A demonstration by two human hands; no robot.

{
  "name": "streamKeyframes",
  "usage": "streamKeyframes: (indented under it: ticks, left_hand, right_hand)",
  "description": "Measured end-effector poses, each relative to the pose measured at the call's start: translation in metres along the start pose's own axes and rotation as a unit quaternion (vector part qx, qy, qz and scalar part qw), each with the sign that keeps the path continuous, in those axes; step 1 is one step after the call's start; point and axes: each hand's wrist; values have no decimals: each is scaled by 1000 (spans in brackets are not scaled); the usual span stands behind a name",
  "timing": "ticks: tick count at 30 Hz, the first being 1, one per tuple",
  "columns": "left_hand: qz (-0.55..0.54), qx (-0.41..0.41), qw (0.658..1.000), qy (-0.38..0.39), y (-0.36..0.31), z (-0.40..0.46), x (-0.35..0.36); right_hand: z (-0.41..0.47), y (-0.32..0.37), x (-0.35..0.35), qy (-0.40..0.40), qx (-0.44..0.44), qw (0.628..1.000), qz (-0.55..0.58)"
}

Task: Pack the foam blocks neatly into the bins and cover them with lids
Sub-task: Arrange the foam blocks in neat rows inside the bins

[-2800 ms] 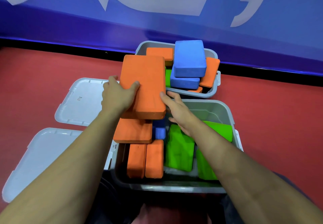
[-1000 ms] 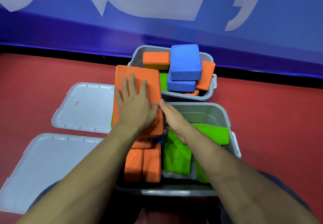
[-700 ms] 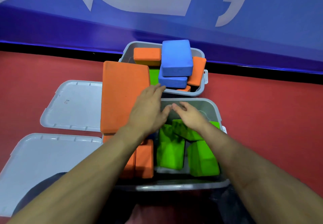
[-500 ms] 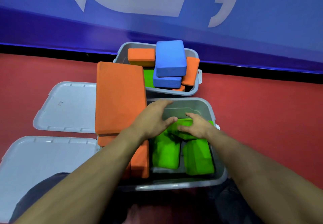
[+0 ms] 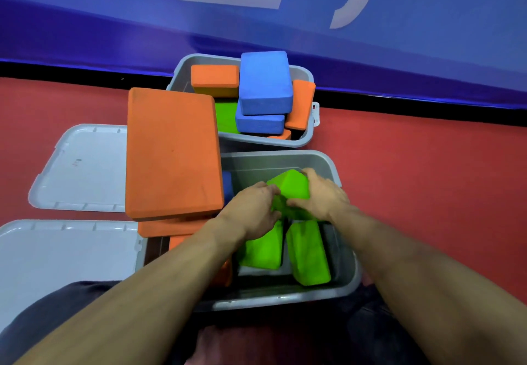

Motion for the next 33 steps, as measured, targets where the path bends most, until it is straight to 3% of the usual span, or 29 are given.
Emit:
streamKeyframes:
  ticks: [14, 18, 23, 28, 33]
  left_hand:
    - [14, -85, 993, 78, 9, 4, 24]
    - [10, -88, 993, 77, 5, 6, 30]
    - [-47, -132, 988, 63, 16, 8, 47]
    - [-209, -275, 938, 17, 49, 39, 83]
    - [-272, -382, 883, -6, 80, 57, 134]
  right_hand:
    - [2, 7, -53, -85, 133, 984, 83]
    - [1, 11, -49, -99, 197, 971, 91]
    - [12, 9, -52, -103, 208, 969, 85]
    - [27, 10, -47, -96, 195, 974, 71]
    - [37, 2, -37, -91, 206, 968, 110]
Point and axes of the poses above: each hand's wrist, its own z-axis towards the middle knuckle, its own x-axis out of the palm, y = z × x, and after that the axes turned 7 degrees about -z, right-handed
